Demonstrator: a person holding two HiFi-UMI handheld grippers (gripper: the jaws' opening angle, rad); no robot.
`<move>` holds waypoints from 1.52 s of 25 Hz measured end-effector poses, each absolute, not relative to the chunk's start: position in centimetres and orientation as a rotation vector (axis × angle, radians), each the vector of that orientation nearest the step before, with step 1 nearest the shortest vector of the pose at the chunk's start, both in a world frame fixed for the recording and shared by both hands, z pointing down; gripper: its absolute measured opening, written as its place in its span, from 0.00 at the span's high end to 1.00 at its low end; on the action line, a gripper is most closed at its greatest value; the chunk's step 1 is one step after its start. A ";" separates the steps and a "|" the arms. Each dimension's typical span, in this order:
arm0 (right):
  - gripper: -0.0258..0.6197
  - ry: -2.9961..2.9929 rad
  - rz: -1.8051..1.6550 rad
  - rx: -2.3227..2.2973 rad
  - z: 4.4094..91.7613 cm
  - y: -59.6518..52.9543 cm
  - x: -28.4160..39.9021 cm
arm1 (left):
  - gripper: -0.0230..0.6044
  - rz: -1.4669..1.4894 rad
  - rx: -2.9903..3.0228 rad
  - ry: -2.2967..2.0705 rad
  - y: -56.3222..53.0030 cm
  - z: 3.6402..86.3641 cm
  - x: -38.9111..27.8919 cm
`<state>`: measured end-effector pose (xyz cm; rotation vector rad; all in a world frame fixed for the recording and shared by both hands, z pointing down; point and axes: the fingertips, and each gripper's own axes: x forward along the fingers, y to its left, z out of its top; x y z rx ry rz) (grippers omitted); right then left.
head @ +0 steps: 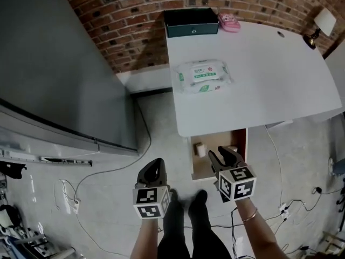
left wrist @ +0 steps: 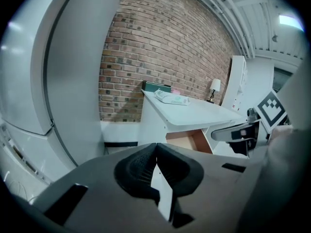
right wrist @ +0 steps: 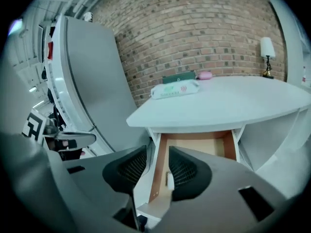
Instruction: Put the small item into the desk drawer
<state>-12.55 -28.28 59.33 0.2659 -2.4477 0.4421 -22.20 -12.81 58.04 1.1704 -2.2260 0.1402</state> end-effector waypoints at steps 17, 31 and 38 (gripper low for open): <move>0.82 -2.699 0.429 0.420 42.3 -27.0 -5.7 | 0.93 0.168 1.384 -2.242 -15.0 47.1 -18.1; 0.95 -2.765 0.422 0.557 35.3 -26.2 -0.7 | 0.93 0.211 1.512 -2.268 -16.4 40.4 -15.9; 0.95 -2.812 0.370 0.573 32.7 -25.5 0.5 | 0.93 0.206 1.559 -2.278 -16.2 38.1 -15.0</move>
